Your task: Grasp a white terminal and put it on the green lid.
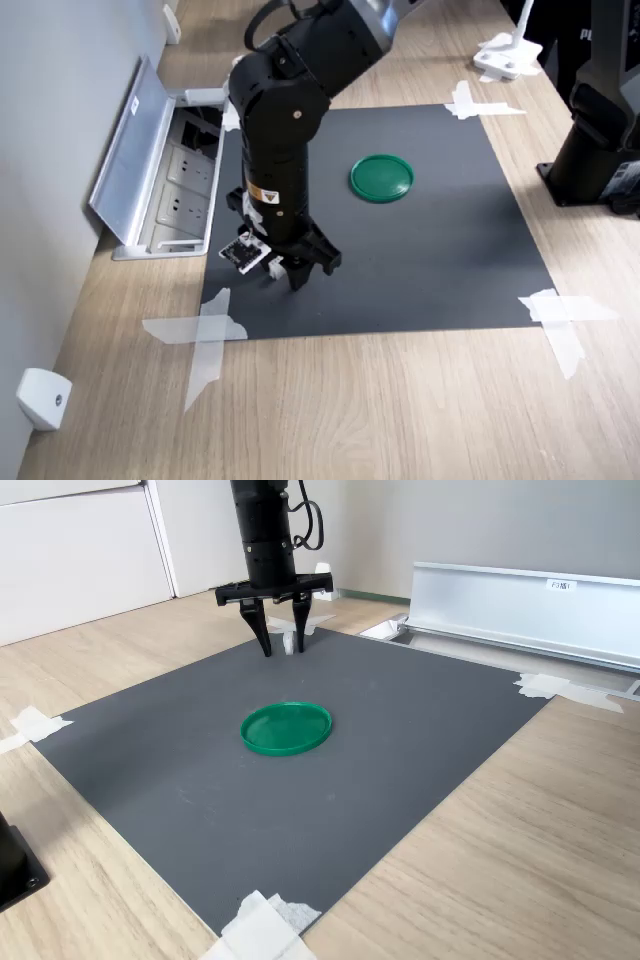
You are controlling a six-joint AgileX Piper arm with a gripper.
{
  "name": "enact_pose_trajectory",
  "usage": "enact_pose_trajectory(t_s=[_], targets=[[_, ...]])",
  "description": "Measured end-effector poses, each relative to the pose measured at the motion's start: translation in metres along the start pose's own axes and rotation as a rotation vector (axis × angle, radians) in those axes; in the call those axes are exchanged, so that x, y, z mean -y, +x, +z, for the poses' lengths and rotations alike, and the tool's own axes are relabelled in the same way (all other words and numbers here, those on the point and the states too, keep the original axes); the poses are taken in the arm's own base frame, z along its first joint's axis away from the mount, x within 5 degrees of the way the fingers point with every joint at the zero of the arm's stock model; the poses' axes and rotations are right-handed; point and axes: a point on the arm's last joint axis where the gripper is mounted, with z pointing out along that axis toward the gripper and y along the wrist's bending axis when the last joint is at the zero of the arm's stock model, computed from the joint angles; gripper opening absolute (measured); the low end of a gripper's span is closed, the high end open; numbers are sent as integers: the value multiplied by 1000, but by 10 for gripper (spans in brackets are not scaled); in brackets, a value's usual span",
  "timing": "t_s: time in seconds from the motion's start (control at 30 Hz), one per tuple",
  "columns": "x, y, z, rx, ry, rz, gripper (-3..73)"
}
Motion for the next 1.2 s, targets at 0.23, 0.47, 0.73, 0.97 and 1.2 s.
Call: enact_pose_trajectory(t_s=[0.23, 0.47, 0.73, 0.97, 1.2], targets=[[5, 3, 1, -3, 3, 26, 94], [9, 7, -23, 12, 29, -4, 94], [-9, 47, -90, 41, 22, -118, 94], [-15, 106, -128, 91, 61, -111, 94], [-2, 164, -120, 13, 59, -59, 94]])
